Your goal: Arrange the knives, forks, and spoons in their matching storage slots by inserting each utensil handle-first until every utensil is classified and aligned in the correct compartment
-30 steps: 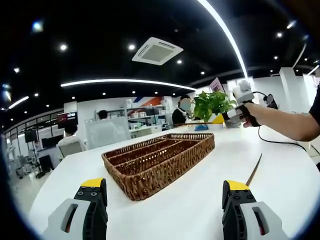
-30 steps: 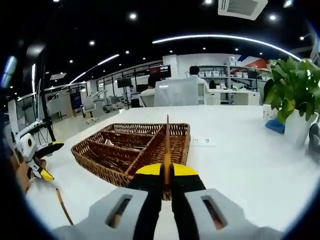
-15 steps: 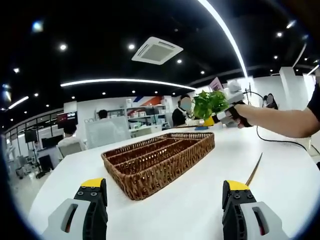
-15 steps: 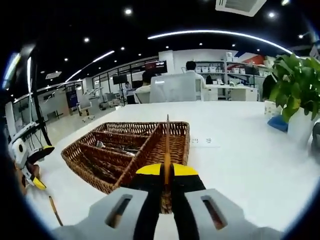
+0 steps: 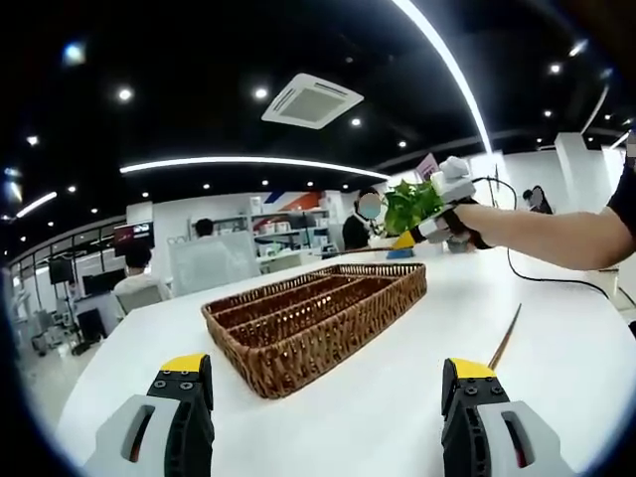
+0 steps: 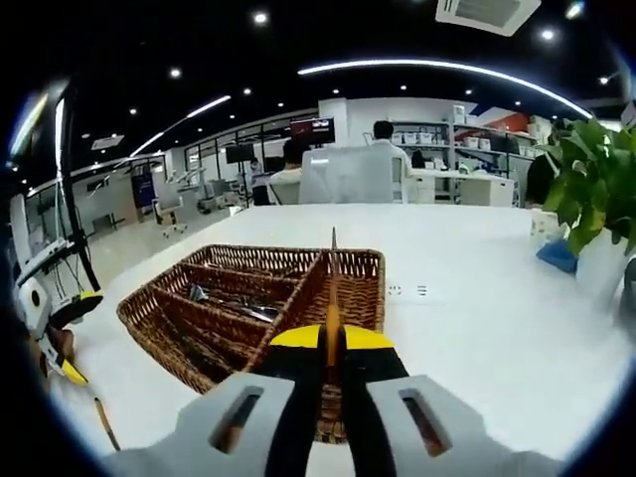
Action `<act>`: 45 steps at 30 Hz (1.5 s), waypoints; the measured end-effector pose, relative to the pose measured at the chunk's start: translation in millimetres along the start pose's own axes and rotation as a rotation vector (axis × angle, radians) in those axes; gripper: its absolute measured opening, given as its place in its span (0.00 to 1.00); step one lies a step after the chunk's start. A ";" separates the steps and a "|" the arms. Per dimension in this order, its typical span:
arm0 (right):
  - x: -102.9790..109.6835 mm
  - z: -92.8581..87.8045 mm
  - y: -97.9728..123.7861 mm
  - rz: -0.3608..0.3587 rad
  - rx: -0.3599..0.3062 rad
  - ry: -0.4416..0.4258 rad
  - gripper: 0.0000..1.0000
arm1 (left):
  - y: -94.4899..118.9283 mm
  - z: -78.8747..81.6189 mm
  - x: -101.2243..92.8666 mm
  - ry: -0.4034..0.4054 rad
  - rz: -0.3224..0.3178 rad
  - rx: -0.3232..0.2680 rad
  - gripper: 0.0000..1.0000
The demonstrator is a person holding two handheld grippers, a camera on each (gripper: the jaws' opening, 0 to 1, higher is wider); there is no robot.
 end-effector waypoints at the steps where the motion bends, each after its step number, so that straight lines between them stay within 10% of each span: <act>1: 0.2 0.0 0.1 -0.003 0.000 0.003 0.03 | -0.1 -0.4 0.0 -0.002 0.000 0.002 1.00; 28: 0.3 8.0 -7.3 -0.013 0.019 0.024 0.03 | 1.8 1.1 1.7 0.016 0.004 0.000 1.00; 42: 0.5 -15.7 -17.0 -0.006 0.185 0.046 0.03 | 1.4 2.1 2.3 0.022 0.006 -0.006 1.00; 45: 5.9 -29.6 -21.0 0.040 0.319 0.130 0.04 | 1.0 2.0 2.1 0.022 0.005 -0.007 1.00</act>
Point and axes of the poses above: the point that each gripper's makers call its tool centre point, and the gripper's own axes: y roughly backward along the fingers, x roughly to its left, z roughly out of its top, the point moved 4 cm from there along y, roughly backward along the fingers, and after that the axes turned 11 degrees about z, right-handed, at the moved point
